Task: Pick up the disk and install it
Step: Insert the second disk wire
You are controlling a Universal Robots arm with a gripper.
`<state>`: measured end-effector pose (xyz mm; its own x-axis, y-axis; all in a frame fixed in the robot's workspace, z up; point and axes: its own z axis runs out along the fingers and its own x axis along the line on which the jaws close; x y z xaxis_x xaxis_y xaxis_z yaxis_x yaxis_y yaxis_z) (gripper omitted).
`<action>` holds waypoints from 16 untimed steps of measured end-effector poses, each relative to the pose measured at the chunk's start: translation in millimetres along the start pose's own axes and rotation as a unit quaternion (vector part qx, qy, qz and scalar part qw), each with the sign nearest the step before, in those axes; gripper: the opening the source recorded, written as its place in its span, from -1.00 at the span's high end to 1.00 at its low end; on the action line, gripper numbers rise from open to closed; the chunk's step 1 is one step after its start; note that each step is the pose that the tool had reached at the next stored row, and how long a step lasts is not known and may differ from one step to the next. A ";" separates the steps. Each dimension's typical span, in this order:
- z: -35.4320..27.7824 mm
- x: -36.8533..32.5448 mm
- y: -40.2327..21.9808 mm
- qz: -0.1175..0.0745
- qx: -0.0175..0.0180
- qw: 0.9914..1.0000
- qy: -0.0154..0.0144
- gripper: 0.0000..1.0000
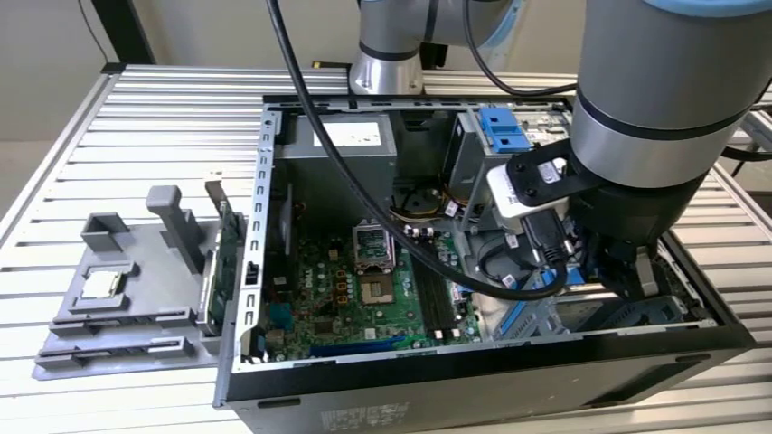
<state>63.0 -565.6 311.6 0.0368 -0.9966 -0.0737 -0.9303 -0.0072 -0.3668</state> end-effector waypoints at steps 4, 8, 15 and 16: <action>1.4 -0.5 0.4 -0.001 -0.002 1.000 0.003 1.00; 0.8 -1.3 -0.2 -0.001 -0.003 1.000 0.004 1.00; -8.9 -2.2 -3.0 -0.001 -0.003 1.000 0.005 1.00; -8.9 -2.2 -3.0 -0.001 -0.003 1.000 0.005 1.00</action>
<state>62.5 -564.1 321.1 0.0361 -0.9973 -0.0642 -0.9327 -0.0106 -0.3606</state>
